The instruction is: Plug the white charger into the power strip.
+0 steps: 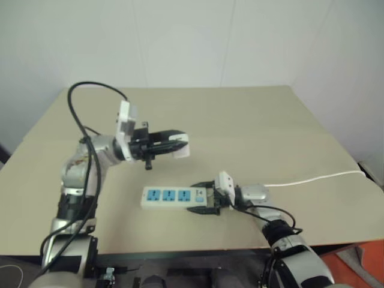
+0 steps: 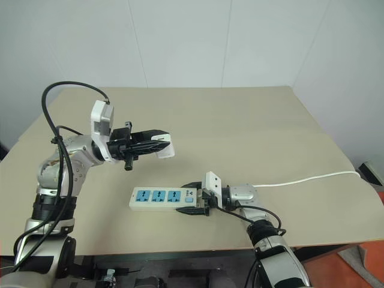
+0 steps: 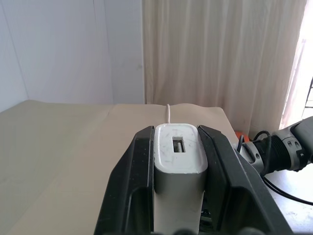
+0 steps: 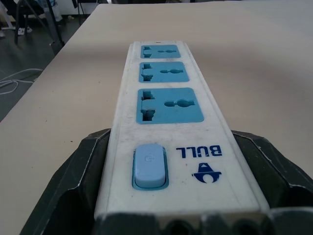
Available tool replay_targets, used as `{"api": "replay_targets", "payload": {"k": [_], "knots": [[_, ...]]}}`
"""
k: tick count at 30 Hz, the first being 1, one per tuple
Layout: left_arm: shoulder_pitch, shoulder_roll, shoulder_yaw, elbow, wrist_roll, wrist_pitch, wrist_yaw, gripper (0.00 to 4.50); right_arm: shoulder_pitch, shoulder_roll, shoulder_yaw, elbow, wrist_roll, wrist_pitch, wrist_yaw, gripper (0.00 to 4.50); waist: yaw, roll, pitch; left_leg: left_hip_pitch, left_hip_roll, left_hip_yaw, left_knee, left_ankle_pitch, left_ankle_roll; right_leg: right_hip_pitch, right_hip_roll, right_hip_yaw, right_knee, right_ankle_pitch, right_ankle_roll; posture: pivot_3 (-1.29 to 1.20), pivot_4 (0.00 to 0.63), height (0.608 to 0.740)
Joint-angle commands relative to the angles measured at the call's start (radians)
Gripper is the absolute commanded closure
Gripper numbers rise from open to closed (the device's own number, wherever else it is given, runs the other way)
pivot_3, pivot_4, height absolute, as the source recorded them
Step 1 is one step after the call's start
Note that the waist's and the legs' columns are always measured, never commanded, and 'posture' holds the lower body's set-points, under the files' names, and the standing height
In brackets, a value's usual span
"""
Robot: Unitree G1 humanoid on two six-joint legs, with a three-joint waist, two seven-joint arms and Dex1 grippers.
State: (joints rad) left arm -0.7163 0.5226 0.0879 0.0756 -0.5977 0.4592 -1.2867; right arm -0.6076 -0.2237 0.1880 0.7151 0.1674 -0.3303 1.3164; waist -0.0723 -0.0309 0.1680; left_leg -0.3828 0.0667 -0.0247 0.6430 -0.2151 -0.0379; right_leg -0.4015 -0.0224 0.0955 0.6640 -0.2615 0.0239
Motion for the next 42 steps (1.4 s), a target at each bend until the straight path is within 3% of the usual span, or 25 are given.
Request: {"api": "replay_targets", "payload": {"k": [1, 17, 42], "knots": [[-0.02, 0.015, 0.02, -0.029, -0.031, -0.009, -0.006, 3.49, -0.002, -0.009, 0.018, 0.021, -0.019, 0.013, 0.02, 1.1, 0.0, 0.0, 0.0, 0.0, 0.0, 0.0, 0.0, 0.0, 0.0, 0.0, 0.0, 0.0, 0.0, 0.0, 0.0, 0.0, 0.15, 0.74], [-0.003, 0.008, -0.006, -0.04, -0.036, -0.005, -0.004, 3.49, 0.006, -0.014, 0.015, 0.018, -0.02, 0.018, 0.022, 1.1, 0.001, 0.0, 0.0, -0.001, 0.0, 0.0, 0.0, 0.0, 0.0, 0.0, 0.0, 0.0, -0.001, 0.0, 0.0, 0.0, 0.15, 0.74], [0.192, -0.025, -0.133, -0.043, 0.069, -0.126, -0.026, 3.49, 0.021, -0.018, 0.017, -0.009, -0.014, 0.043, 0.027, 1.1, 0.002, 0.0, 0.0, -0.001, 0.0, 0.0, -0.001, 0.0, 0.0, 0.0, 0.0, 0.0, -0.001, 0.0, 0.001, 0.0, 0.15, 0.74]]}}
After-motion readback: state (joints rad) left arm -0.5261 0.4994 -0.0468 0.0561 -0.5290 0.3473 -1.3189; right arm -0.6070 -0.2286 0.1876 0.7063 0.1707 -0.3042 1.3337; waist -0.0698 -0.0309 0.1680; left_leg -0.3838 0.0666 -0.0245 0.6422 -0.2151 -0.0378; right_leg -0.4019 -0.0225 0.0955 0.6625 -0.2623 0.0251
